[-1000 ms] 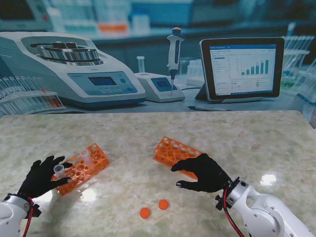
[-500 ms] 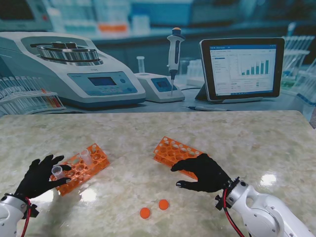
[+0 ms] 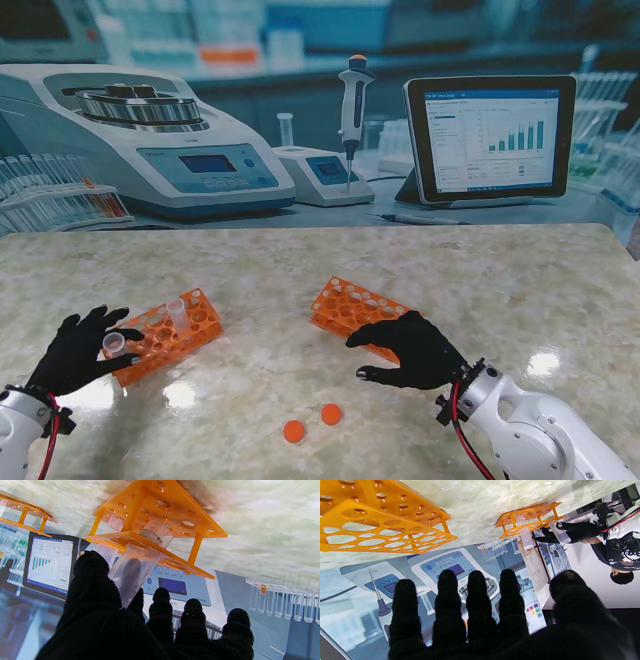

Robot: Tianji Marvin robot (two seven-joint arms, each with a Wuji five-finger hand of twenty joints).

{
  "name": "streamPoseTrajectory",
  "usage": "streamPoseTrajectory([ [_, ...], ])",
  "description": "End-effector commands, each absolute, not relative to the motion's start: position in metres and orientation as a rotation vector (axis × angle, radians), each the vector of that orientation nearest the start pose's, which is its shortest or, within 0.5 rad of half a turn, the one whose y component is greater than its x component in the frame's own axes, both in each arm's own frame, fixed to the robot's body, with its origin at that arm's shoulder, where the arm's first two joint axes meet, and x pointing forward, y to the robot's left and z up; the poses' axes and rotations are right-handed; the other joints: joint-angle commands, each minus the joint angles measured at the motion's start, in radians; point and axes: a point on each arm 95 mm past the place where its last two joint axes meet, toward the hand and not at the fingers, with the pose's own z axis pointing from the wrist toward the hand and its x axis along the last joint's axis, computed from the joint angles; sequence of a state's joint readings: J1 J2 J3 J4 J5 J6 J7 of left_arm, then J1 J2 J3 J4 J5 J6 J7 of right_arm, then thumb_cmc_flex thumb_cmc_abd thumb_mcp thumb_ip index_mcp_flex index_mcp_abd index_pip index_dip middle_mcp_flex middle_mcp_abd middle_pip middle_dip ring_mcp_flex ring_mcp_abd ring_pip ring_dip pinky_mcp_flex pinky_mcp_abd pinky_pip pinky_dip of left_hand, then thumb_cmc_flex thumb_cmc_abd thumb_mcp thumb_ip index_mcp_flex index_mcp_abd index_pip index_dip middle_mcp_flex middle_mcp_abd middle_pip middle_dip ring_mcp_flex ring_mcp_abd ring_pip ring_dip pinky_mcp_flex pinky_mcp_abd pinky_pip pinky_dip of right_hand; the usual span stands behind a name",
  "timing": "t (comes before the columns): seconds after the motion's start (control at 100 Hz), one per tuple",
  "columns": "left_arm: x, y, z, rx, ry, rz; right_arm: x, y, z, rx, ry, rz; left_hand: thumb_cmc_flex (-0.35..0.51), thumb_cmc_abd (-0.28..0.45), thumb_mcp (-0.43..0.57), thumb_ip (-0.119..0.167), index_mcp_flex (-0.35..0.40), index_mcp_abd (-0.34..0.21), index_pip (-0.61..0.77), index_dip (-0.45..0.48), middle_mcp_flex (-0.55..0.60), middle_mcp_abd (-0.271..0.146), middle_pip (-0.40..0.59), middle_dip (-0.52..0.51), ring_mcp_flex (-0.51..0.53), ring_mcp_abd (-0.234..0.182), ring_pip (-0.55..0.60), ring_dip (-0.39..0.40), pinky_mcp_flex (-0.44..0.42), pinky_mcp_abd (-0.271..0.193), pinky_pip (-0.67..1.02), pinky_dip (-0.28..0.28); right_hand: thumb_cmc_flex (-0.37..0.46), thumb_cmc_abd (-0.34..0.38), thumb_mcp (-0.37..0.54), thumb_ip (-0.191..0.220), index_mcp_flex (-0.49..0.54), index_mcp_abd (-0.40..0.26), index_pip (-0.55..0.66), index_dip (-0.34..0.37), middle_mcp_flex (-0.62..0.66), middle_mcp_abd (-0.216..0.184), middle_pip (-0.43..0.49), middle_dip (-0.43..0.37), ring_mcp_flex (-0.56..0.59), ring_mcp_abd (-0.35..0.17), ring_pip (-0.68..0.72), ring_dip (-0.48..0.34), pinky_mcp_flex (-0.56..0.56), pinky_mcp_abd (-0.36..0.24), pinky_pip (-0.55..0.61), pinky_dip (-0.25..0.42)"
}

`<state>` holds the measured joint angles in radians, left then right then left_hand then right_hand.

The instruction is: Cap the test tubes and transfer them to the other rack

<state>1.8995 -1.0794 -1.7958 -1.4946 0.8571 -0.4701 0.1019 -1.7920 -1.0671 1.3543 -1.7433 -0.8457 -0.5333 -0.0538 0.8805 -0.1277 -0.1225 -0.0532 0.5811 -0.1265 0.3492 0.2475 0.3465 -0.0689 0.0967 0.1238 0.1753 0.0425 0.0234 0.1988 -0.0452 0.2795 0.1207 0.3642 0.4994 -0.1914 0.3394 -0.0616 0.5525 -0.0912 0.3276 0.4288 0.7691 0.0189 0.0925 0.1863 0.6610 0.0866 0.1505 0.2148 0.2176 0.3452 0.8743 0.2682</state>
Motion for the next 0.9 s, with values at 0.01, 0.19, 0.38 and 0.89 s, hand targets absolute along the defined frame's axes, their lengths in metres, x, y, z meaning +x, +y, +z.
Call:
streamPoseTrajectory([
  [0.01,0.315,0.199,-0.347,-1.365,1.302,-1.505,0.325,0.008,-0.316,1.065,1.653,2.009,0.129,0.118,0.090,0.014,0.063,-0.120,0.021,0.009,0.008,-0.025,0.001,0.008,0.004,-0.023,0.005,0.001,0.000,-0.018,-0.043,-0.010,0.009,0.040,-0.015,0.030,-0.018,-0.006,-0.003,0.010,-0.007,-0.002,0.002,0.007,-0.031,0.005,-0.034,0.000,-0.015,-0.010,-0.016,0.010],
  [0.19,0.318,0.195,-0.342,-1.355,1.311,-1.516,0.325,0.008,-0.316,1.064,1.655,2.009,0.132,0.117,0.092,0.015,0.063,-0.114,0.018,0.007,0.010,-0.024,0.000,0.008,0.005,-0.023,0.005,0.001,0.000,-0.018,-0.043,-0.010,0.009,0.040,-0.015,0.030,-0.018,-0.003,-0.003,0.010,-0.009,-0.001,0.001,0.007,-0.031,0.003,-0.034,-0.001,-0.014,-0.011,-0.016,0.010],
  [0.38,0.318,0.194,-0.342,-1.364,1.317,-1.505,0.325,0.008,-0.316,1.066,1.652,2.009,0.134,0.116,0.093,0.017,0.071,-0.106,0.019,0.007,0.011,-0.022,0.000,0.008,0.006,-0.021,0.005,0.002,0.000,-0.016,-0.042,-0.010,0.009,0.040,-0.016,0.030,-0.018,-0.004,-0.003,0.010,-0.008,-0.001,0.002,0.007,-0.031,0.005,-0.034,-0.001,-0.014,-0.011,-0.016,0.010],
  [0.89,0.311,0.201,-0.358,-1.421,1.308,-1.442,0.326,0.010,-0.317,1.067,1.662,2.011,0.143,0.112,0.096,0.022,0.085,-0.091,0.014,0.002,0.012,-0.023,-0.002,0.007,0.000,-0.021,0.002,0.001,-0.009,-0.018,-0.047,-0.013,0.010,0.040,-0.016,0.030,-0.018,-0.004,-0.003,0.011,-0.009,-0.001,0.001,0.006,-0.032,0.005,-0.034,-0.001,-0.014,-0.012,-0.016,0.009],
])
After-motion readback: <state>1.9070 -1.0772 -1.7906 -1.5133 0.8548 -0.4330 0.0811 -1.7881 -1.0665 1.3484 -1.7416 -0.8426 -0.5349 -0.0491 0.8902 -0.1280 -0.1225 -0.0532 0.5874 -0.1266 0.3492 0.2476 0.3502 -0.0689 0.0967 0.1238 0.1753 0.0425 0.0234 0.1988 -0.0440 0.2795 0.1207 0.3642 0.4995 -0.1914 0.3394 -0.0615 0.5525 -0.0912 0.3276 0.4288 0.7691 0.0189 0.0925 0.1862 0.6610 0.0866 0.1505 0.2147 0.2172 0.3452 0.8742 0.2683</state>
